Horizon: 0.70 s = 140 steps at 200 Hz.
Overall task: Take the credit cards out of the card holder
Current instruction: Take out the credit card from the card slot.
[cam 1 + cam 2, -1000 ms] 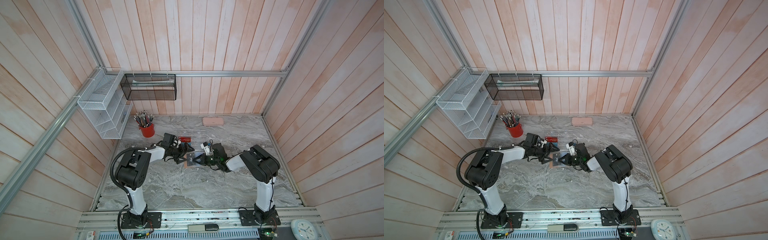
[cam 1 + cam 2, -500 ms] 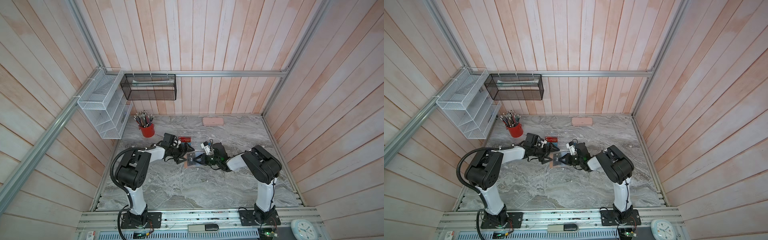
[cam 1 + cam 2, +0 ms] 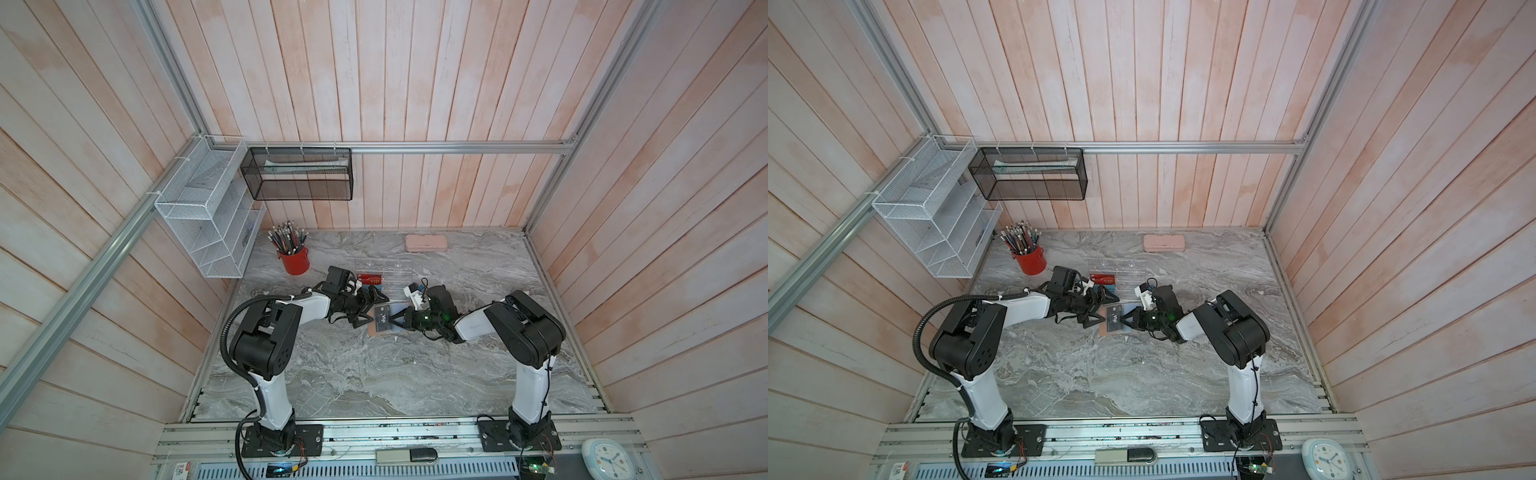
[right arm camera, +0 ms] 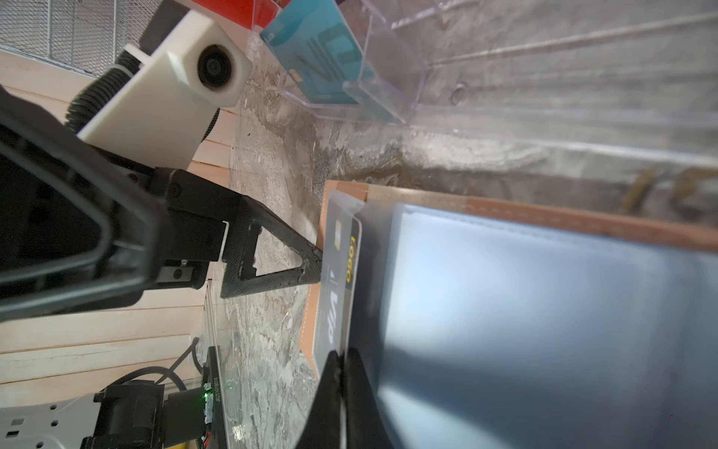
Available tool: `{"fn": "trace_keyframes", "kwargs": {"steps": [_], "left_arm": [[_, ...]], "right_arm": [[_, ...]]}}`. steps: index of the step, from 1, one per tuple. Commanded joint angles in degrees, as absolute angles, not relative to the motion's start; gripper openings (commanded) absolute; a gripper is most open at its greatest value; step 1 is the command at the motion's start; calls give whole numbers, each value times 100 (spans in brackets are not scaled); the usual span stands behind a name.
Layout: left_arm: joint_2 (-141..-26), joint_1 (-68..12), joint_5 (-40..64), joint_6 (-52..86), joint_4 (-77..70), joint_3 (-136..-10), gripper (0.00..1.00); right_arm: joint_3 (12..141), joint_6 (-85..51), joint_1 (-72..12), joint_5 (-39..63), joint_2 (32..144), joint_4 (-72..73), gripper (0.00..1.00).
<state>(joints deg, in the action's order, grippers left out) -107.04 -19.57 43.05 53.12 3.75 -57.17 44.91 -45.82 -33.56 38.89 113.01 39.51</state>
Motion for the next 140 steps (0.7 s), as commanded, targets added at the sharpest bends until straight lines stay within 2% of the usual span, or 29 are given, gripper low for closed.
{"fn": "trace_keyframes", "kwargs": {"steps": [1, 103, 140], "left_arm": [[-11198, -2004, 3349, 5093, 1132, -5450, 100], [-11198, -2002, 3375, 5097, 1116, -5442, 100], [-10948, -2004, 3699, 5212, 937, -5485, 100]], "right_arm": [[4412, -4481, -3299, 3986, 11188, 4028, 6], [4420, -4439, -3220, 4146, 11109, 3939, 6], [4466, -4471, -3249, 4131, 11183, 3922, 5]]}}
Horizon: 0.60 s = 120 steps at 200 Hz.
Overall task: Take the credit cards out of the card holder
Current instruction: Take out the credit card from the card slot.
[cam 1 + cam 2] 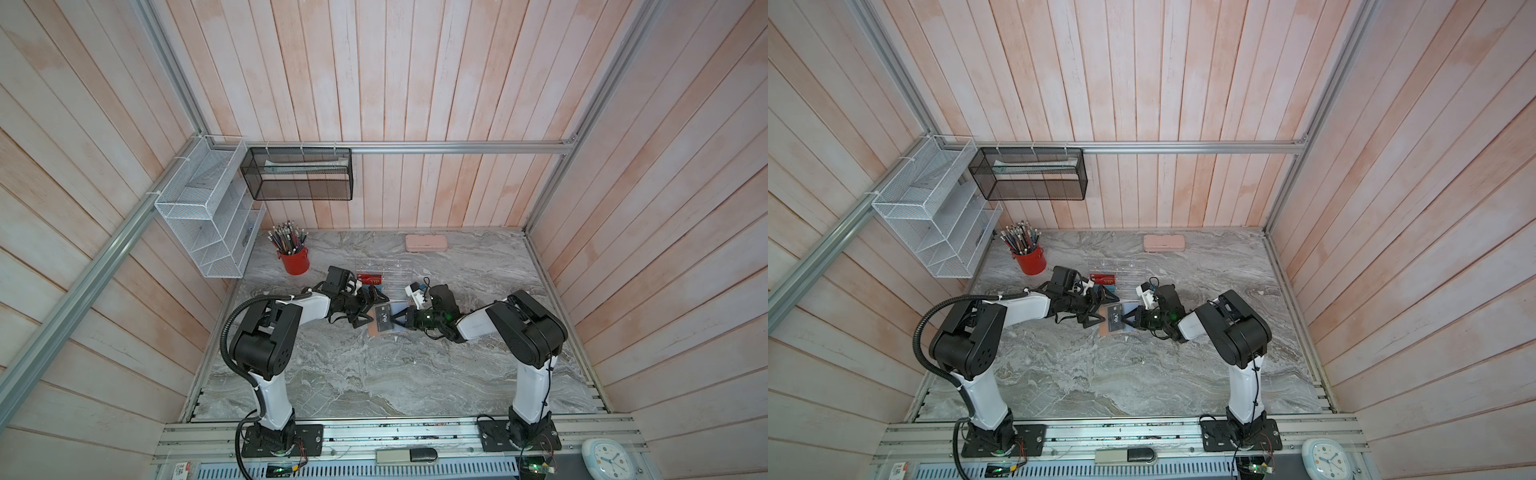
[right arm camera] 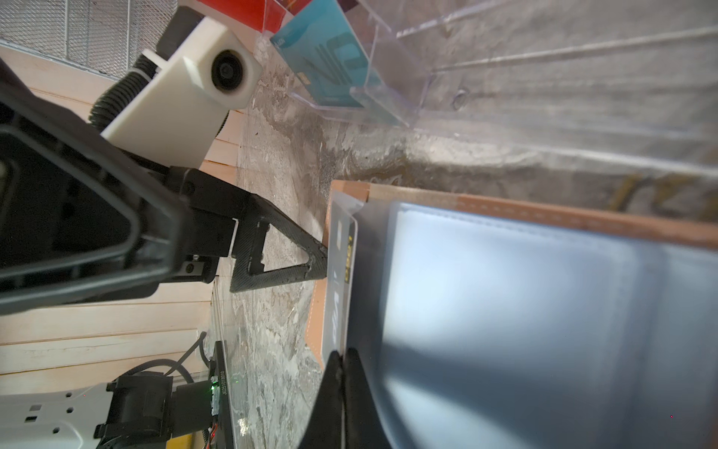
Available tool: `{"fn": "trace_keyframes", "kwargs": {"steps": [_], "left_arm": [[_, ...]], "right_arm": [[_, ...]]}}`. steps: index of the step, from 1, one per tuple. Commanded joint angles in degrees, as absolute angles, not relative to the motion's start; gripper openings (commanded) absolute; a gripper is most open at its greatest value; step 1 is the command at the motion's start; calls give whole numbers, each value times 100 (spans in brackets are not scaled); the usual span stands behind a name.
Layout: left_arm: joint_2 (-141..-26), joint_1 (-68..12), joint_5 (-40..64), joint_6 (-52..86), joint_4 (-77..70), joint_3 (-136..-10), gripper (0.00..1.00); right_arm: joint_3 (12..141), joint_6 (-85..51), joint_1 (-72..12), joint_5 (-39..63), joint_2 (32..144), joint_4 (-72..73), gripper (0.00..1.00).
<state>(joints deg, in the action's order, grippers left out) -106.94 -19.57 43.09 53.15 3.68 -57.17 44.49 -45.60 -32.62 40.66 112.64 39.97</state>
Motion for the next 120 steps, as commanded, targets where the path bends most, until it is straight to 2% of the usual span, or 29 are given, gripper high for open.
{"fn": "trace_keyframes", "kwargs": {"steps": [1, 61, 120], "left_arm": [[-10932, -2004, 3713, 5221, 930, -5489, 100], [-10399, -2011, 3949, 5399, 973, -5757, 100], [-9914, -2079, 4045, 5765, 762, -5503, 100]], "right_arm": [[4470, -4472, -3251, 4135, 11186, 3921, 5], [4491, -4552, -3314, 4198, 11261, 4053, 0], [4259, -5065, -3501, 4088, 11206, 4474, 0]]}}
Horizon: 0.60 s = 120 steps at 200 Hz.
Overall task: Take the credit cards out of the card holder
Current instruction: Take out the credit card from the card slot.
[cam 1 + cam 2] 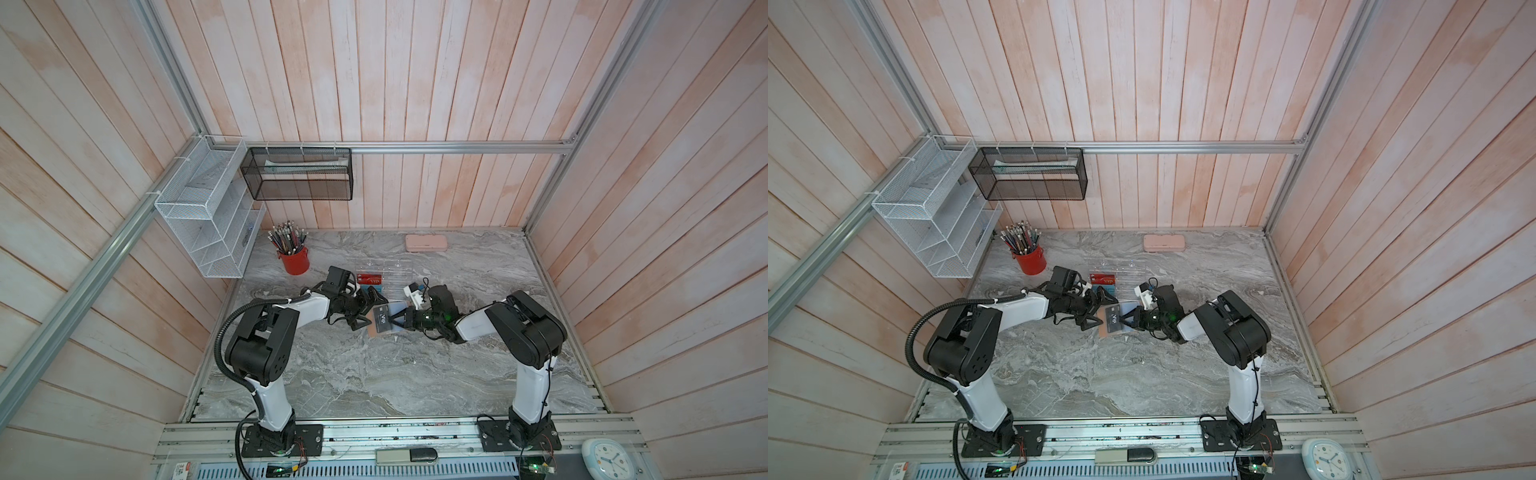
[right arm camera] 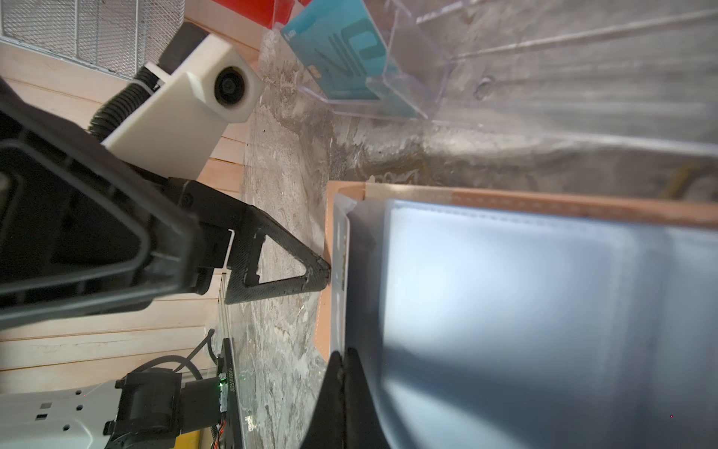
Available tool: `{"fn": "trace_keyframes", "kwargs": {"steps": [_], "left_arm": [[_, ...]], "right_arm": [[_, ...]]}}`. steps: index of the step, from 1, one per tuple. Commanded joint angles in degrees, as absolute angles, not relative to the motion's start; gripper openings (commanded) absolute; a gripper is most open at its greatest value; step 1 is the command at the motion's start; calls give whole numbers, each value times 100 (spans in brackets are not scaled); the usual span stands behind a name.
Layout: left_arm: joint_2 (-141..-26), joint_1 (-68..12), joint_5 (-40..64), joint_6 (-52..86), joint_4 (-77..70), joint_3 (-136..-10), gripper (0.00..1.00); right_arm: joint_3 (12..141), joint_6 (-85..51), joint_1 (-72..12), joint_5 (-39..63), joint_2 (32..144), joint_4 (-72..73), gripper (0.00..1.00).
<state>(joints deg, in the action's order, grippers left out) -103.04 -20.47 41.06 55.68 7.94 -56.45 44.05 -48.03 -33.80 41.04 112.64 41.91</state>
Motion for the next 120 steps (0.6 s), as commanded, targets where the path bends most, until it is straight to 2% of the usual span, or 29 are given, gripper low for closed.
{"fn": "trace_keyframes", "kwargs": {"steps": [1, 120], "left_arm": [[-9910, -2081, 4044, 5770, 768, -5498, 100], [-10164, -2119, 3684, 5662, 720, -5410, 100]], "right_arm": [[4256, -5073, -3504, 4087, 11206, 4474, 0], [4096, -5546, -3742, 3762, 11426, 4810, 0]]}}
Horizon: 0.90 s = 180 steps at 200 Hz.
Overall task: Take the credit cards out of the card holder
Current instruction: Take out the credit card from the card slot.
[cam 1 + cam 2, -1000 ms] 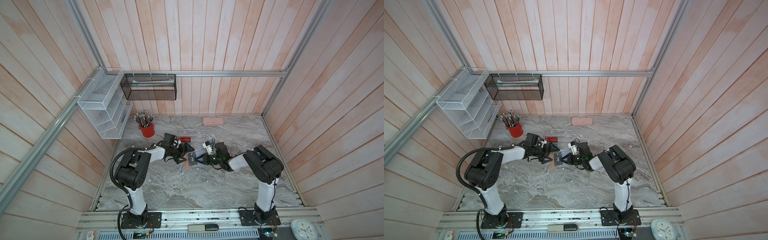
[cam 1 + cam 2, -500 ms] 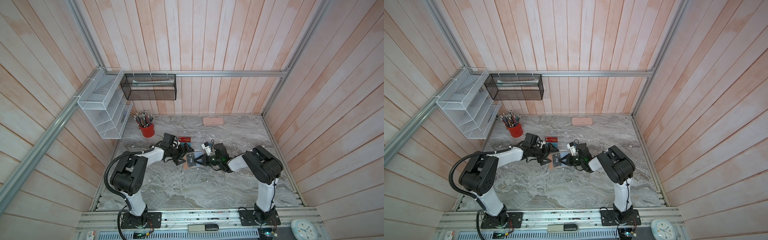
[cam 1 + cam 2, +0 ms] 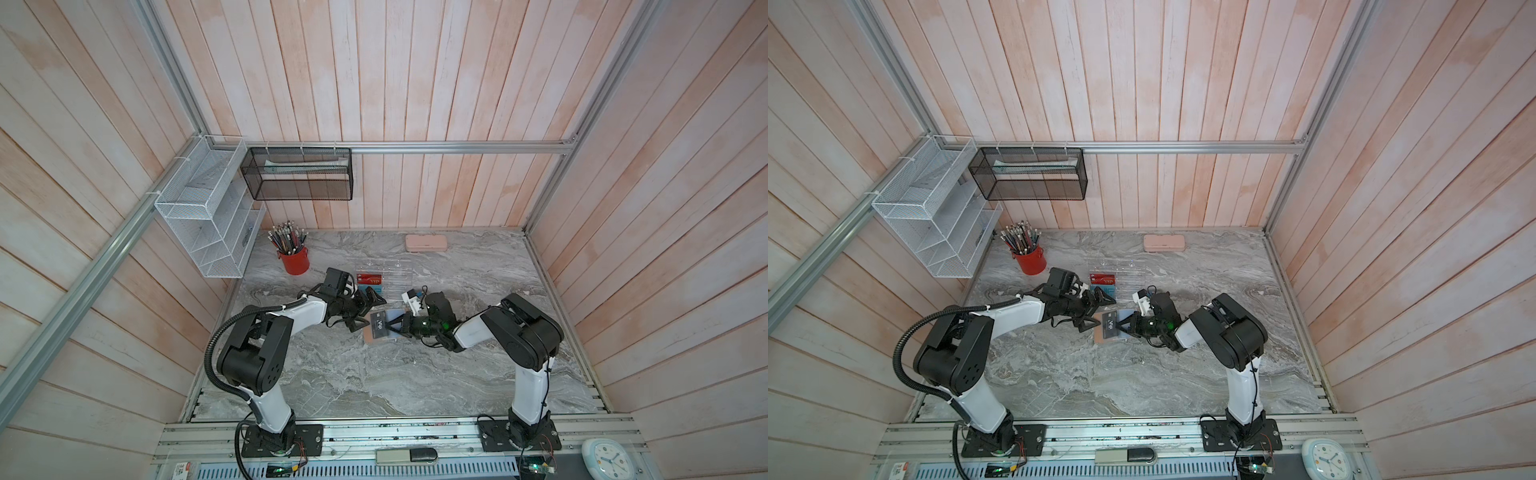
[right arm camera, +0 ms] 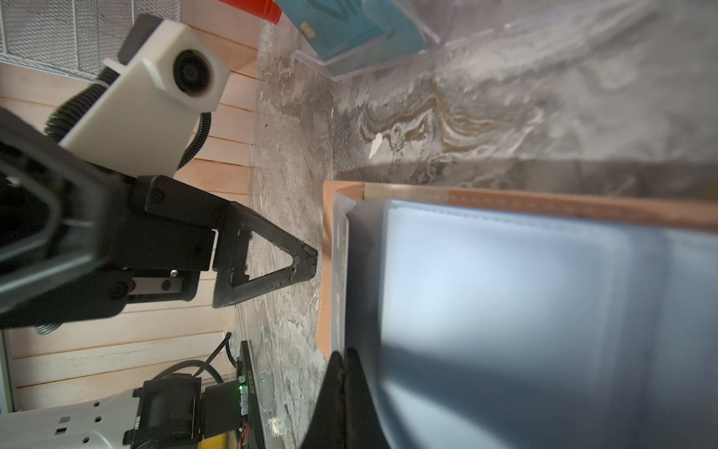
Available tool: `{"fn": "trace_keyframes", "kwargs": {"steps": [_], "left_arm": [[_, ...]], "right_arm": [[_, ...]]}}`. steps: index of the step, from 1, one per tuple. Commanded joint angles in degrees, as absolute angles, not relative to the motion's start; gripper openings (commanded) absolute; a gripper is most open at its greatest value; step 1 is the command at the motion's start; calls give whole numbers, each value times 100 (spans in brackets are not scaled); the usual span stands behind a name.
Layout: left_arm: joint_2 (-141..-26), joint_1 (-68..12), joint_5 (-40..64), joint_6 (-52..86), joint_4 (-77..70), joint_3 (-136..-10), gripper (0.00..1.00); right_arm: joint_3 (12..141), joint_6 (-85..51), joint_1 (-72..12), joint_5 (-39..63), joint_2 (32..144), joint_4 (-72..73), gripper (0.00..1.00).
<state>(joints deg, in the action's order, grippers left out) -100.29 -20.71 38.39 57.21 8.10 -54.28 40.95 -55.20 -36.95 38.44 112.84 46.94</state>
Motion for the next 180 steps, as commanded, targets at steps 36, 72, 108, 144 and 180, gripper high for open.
{"fn": "trace_keyframes", "kwargs": {"steps": [36, 72, 108, 144, 180], "left_arm": [[-10363, -2139, 3621, 5625, 722, -5483, 100], [-10492, -2157, 3331, 5475, 914, -5562, 100], [-10603, -2203, 3170, 5355, 1110, -5558, 100], [-10477, -2341, 2687, 5105, 1546, -5724, 100], [-10150, -2524, 2368, 4854, 2025, -6194, 100]], "right_arm": [[4115, -5528, -3739, 3779, 11450, 4817, 0], [4117, -5478, -3742, 3779, 11435, 4767, 0], [4179, -5365, -3754, 3744, 11399, 4564, 0], [4212, -5344, -3771, 3713, 11408, 4504, 0], [4219, -5326, -3778, 3704, 11414, 4479, 0]]}}
